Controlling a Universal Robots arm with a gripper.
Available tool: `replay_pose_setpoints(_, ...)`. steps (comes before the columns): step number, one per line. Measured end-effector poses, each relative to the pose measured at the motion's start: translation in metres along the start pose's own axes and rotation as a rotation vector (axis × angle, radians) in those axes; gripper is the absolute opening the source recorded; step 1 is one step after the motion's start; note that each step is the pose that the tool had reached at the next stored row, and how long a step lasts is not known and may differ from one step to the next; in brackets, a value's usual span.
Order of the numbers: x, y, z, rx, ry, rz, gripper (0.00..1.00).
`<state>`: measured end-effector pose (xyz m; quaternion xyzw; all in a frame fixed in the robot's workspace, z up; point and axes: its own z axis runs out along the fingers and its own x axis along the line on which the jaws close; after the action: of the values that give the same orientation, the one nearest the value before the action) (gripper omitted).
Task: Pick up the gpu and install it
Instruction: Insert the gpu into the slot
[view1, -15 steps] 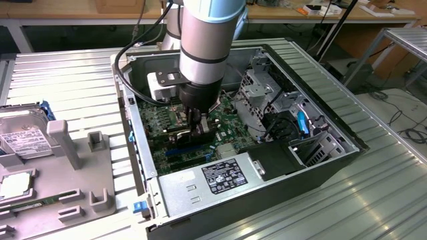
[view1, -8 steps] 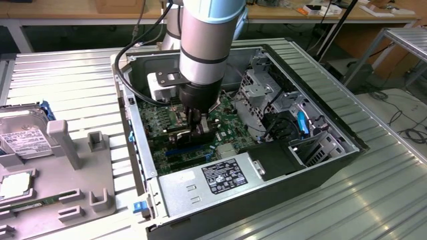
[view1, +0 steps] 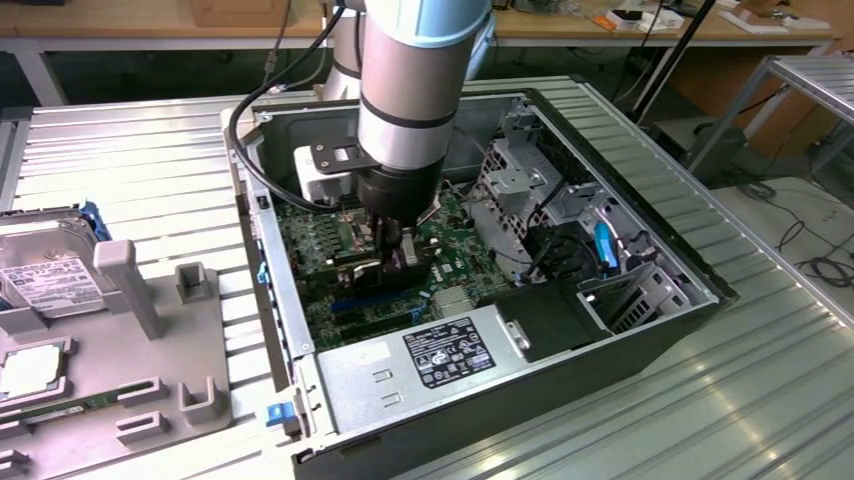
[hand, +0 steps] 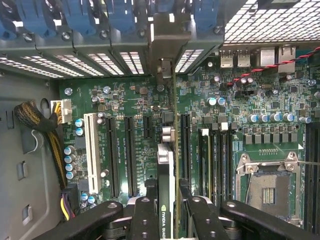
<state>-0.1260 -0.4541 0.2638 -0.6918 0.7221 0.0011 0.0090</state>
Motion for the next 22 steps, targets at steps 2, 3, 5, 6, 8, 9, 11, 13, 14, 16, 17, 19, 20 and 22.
replay_pose_setpoints(2,0.0002,0.0002,-0.0001,-0.0002,0.0003,0.000,0.27)
replay_pose_setpoints(3,0.0002,0.0002,-0.0002,-0.0002,0.0003,0.000,0.27)
replay_pose_setpoints(5,0.0003,0.0003,-0.0004,-0.0002,0.0003,0.000,0.27)
replay_pose_setpoints(6,0.0003,0.0003,-0.0005,-0.0002,0.0002,0.000,0.27)
replay_pose_setpoints(8,0.0004,0.0002,-0.0010,-0.0002,0.0025,-0.001,0.27)
replay_pose_setpoints(9,0.0004,0.0001,-0.0010,-0.0002,0.0039,-0.002,0.27)
replay_pose_setpoints(11,0.0006,0.0002,-0.0010,-0.0002,0.0059,-0.003,0.27)
replay_pose_setpoints(13,0.0009,0.0003,-0.0004,-0.0002,0.0060,-0.003,0.27)
replay_pose_setpoints(14,0.0010,0.0003,-0.0002,-0.0003,0.0061,-0.004,0.27)
replay_pose_setpoints(16,0.0012,0.0004,0.0006,-0.0002,0.0060,-0.004,0.27)
replay_pose_setpoints(17,0.0014,0.0005,0.0011,-0.0003,0.0062,-0.004,0.27)
replay_pose_setpoints(19,0.0015,0.0008,0.0018,-0.0002,0.0061,-0.004,0.27)
replay_pose_setpoints(20,0.0015,0.0009,0.0019,-0.0001,0.0060,-0.004,0.27)
replay_pose_setpoints(22,0.0015,0.0011,0.0019,-0.0001,0.0059,-0.004,0.27)
